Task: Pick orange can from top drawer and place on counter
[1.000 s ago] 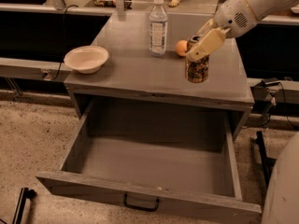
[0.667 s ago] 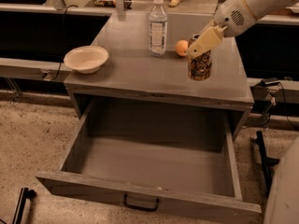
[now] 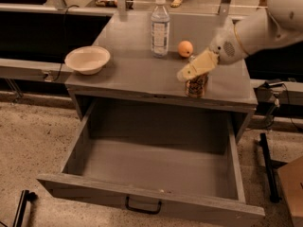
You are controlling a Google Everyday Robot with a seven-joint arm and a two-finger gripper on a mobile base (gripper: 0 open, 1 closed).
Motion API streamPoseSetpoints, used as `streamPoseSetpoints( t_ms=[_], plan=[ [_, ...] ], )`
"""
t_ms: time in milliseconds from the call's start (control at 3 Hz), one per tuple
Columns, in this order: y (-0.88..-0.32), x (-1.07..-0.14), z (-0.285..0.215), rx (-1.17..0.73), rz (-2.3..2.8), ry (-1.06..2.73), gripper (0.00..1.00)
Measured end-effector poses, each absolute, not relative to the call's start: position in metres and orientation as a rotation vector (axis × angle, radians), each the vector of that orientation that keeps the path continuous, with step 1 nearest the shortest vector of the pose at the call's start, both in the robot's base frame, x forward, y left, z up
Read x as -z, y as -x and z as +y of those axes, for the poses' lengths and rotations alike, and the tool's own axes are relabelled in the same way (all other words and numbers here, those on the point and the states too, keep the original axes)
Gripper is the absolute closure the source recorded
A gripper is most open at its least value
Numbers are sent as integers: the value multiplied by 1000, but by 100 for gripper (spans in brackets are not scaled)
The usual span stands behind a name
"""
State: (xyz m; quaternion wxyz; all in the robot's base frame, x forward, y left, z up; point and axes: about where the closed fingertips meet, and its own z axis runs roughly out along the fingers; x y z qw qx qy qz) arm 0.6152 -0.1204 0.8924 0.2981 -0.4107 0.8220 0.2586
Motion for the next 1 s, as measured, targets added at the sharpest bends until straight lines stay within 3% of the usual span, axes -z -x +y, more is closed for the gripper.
streamPoseSetpoints(
  t_ms=[1000],
  plan=[
    [-618, -878, -103, -683, 2160, 1142, 0]
  ],
)
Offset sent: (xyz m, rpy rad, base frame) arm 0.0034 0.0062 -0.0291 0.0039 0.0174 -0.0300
